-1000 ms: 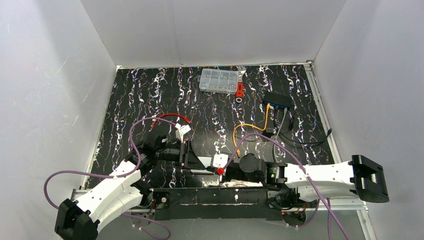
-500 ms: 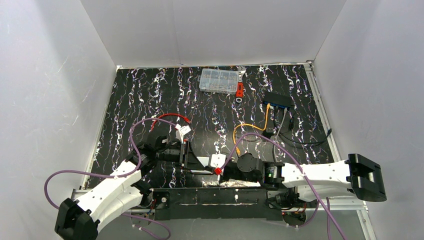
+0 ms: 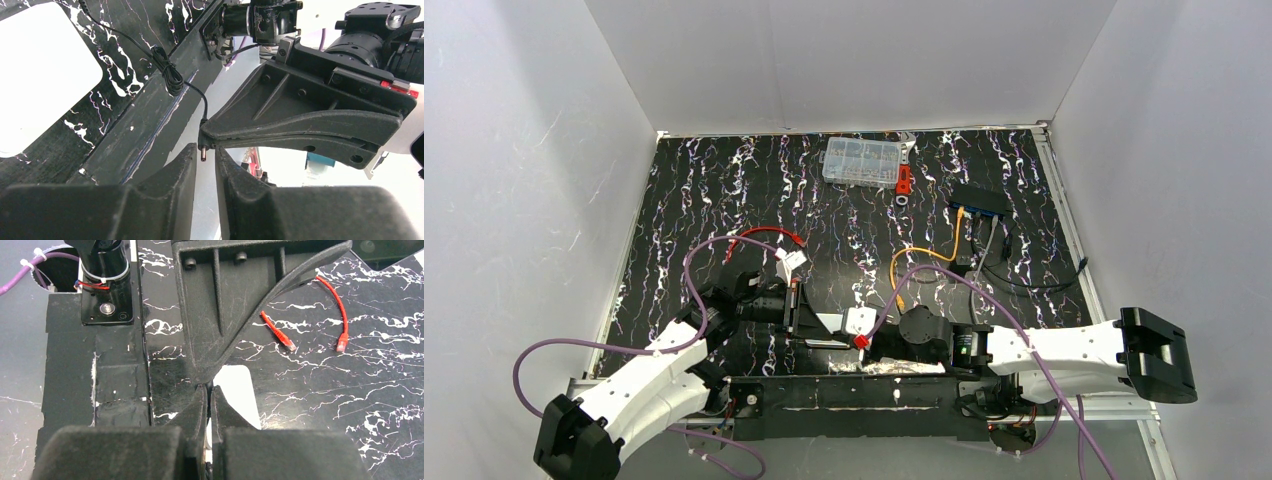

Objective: Insert the plug into the switch port
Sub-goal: Insert the connector into the switch port.

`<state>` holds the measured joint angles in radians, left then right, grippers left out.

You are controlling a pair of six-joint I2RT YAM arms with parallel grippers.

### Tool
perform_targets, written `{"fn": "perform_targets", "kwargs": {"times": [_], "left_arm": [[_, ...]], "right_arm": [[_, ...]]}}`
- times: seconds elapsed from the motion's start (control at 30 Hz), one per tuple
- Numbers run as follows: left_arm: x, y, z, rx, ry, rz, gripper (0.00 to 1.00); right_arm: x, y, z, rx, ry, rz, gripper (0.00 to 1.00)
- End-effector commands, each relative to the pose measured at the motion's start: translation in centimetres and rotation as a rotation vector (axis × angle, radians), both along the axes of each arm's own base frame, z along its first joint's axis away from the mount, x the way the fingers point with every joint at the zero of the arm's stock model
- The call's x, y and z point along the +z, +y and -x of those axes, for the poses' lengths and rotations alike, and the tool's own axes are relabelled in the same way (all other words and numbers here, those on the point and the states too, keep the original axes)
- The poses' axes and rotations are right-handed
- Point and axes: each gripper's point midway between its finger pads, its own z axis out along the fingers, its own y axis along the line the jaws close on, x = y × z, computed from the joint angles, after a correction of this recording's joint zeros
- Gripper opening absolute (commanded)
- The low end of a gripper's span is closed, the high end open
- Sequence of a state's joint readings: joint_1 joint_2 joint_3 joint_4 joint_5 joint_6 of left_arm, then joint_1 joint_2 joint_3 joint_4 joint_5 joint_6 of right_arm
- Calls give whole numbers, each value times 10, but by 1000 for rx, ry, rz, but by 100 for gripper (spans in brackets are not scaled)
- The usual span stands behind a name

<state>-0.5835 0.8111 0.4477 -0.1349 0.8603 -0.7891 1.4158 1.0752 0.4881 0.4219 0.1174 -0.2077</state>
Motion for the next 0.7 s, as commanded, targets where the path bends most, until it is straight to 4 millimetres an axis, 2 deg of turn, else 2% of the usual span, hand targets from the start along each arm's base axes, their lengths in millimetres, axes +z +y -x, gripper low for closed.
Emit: {"fn": "perform_targets", "kwargs": {"times": [0.0,0.17,0.33,0.4,0.53,0.67], "left_arm": [[-3,1,3,-15,9,6,15],[-3,1,2,-14,13,3,1],[-4,1,2,-12,11,2,0],[-3,1,2,-11,10,2,0],[-3,1,2,-12,9,3,0],[-2,1,2,-15,5,6,0]], "right_arm": [[31,10,2,14,-8,-99,1],[30,9,2,17,-9,-96,1],[25,6,3,22,-8,-83,1],[24,3,3,19,-14,-84,8],[26,-5,3,19,-29,-100,33],[25,-10,8,50,-32,-90,41]]}}
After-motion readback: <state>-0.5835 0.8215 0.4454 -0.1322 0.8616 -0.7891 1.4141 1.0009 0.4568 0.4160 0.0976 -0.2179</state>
